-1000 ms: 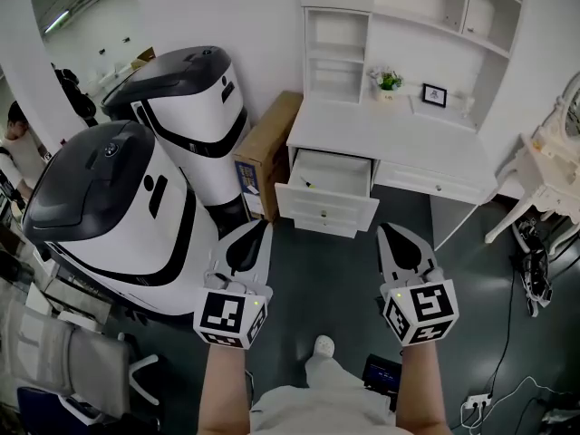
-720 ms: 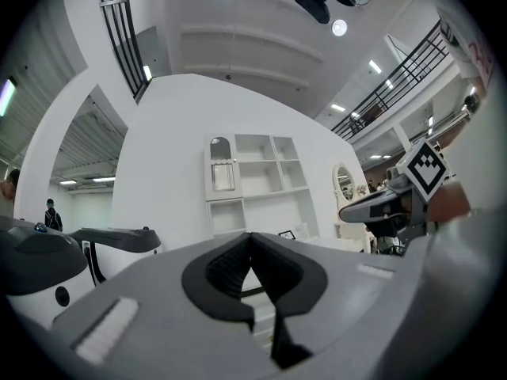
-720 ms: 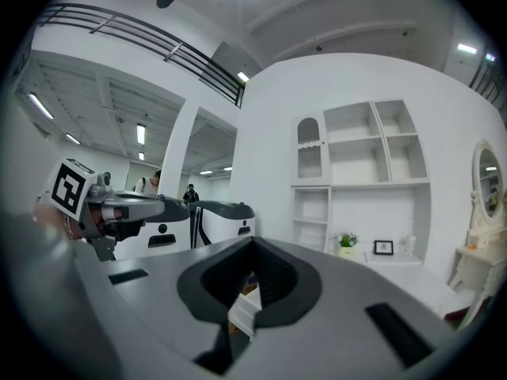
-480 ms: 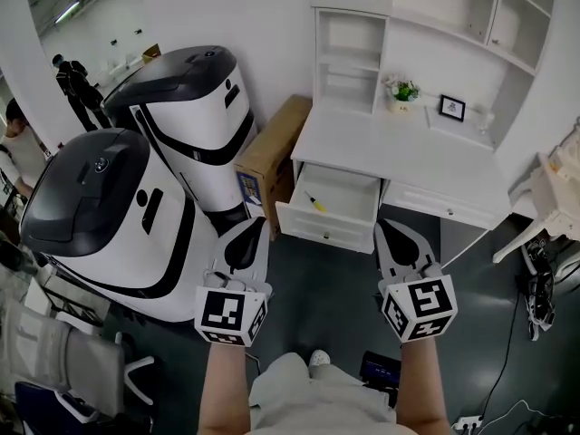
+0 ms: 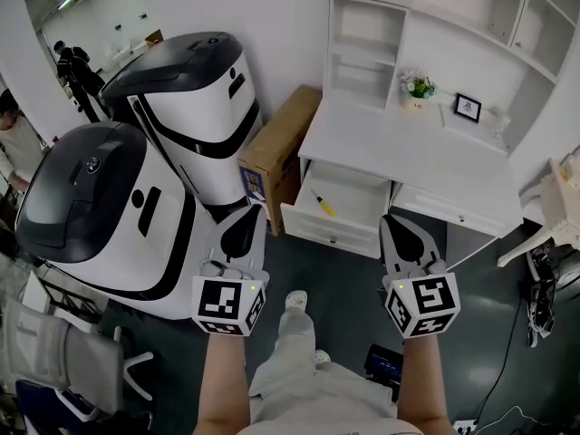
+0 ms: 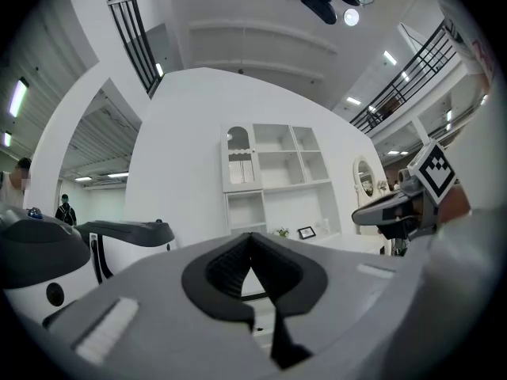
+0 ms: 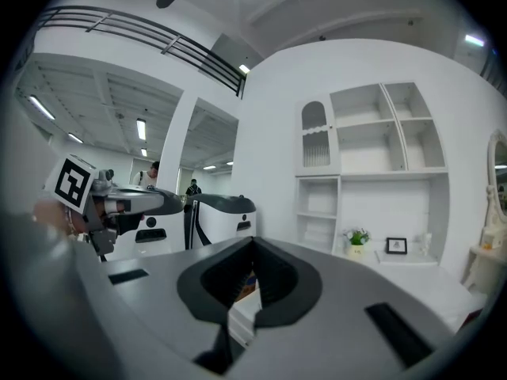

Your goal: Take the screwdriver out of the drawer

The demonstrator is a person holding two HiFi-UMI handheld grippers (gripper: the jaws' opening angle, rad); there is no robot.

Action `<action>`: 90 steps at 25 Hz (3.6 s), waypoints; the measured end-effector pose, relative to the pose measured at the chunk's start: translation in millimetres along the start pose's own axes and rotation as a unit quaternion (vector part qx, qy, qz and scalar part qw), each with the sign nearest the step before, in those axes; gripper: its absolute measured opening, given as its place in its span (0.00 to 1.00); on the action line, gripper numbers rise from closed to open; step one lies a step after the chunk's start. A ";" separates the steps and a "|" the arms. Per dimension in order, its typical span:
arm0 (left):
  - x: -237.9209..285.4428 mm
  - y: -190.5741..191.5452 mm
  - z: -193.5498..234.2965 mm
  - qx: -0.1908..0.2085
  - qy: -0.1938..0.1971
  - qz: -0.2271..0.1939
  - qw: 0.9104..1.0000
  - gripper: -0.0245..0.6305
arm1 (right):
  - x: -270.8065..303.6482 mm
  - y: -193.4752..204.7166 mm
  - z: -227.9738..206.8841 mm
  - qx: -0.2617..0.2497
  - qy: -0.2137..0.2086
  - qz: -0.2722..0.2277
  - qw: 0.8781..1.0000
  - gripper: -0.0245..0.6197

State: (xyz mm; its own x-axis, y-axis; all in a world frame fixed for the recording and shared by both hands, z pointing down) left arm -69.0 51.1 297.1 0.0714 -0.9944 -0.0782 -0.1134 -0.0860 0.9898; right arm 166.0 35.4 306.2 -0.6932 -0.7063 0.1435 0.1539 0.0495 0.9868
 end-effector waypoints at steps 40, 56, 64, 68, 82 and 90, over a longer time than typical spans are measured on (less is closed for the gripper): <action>301.1 129.5 97.1 -0.041 0.065 0.098 0.992 0.05 | 297.3 101.5 -132.6 0.071 -0.018 0.185 0.980 0.39; 307.2 213.5 63.2 -0.041 0.075 0.170 0.982 0.05 | 342.5 251.2 -132.0 0.128 -0.103 0.324 0.932 0.39; 306.9 238.8 60.1 -0.040 0.069 0.195 0.978 0.05 | 357.5 329.9 -121.5 0.158 -0.144 0.417 0.883 0.37; 310.6 247.1 59.4 -0.039 0.066 0.203 0.976 0.05 | 366.9 359.7 -121.2 0.168 -0.154 0.453 0.862 0.35; 315.3 269.9 56.4 -0.035 0.067 0.228 0.971 0.05 | 381.1 435.7 -121.8 0.148 -0.160 0.553 0.804 0.32; 313.6 274.7 58.6 -0.038 0.064 0.242 0.967 0.05 | 380.2 442.0 -125.2 0.122 -0.149 0.577 0.794 0.16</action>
State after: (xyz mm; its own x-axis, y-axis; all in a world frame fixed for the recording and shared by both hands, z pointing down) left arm -135.8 -288.0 537.5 0.1512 -0.9010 0.4066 -0.0919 0.3968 0.9133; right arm 58.6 -299.6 787.7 -0.3315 0.1050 0.9376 0.6913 0.7033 0.1656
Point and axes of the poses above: the fingertips, and each gripper's own axes: x forward along the fingers, z to its left, y out of its underside, the point moved 4 cm from there along -x, backward along the fingers, and after that the axes turned 14 degrees about -y, right-handed, at the moved point
